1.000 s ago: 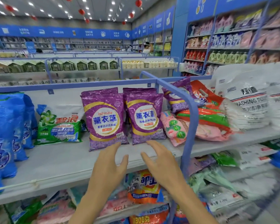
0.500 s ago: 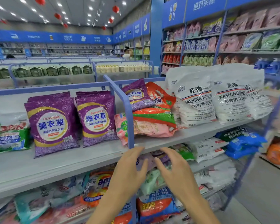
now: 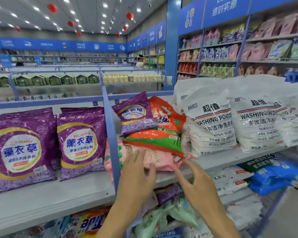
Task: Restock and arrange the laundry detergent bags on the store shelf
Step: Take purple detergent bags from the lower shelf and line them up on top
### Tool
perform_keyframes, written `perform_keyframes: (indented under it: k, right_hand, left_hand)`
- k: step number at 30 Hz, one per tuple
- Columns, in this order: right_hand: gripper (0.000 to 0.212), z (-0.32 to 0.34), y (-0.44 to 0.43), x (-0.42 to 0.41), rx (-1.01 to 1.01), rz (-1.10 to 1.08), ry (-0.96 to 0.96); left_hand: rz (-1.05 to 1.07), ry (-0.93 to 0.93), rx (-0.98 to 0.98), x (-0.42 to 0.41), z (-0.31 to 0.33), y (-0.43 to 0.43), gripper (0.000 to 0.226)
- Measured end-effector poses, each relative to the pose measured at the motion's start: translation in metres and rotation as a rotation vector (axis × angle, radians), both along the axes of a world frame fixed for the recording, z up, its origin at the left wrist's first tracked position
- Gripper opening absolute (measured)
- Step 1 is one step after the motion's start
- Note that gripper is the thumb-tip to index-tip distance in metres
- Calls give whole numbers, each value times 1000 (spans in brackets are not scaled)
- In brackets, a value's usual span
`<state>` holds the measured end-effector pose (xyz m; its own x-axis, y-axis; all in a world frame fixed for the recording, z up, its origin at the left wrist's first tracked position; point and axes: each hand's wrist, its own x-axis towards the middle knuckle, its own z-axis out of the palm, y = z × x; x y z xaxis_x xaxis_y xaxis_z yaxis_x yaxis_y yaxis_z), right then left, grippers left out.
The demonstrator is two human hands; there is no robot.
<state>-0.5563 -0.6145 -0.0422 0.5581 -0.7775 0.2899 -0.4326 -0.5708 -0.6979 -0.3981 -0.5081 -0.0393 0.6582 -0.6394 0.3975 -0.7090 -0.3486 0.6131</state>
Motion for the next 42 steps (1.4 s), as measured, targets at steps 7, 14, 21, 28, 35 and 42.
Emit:
perform_keyframes:
  k: [7, 14, 21, 28, 35, 42]
  right_hand:
    - [45, 35, -60, 64, -16, 89, -92]
    - [63, 69, -100, 133, -17, 179, -83]
    - [89, 76, -128, 200, 133, 290, 25]
    - [96, 74, -145, 221, 399, 305, -92]
    - [66, 73, -166, 163, 780, 554, -488]
    - [69, 55, -154, 89, 923, 753, -510]
  left_hand:
    - [262, 62, -75, 41, 23, -57, 66]
    - [449, 229, -221, 71, 36, -96, 81]
    - [521, 373, -81, 106, 56, -128, 78]
    - [591, 356, -198, 102, 73, -129, 72]
    - [397, 385, -493, 54, 78, -114, 72]
    - [94, 731, -491, 15, 82, -90, 19]
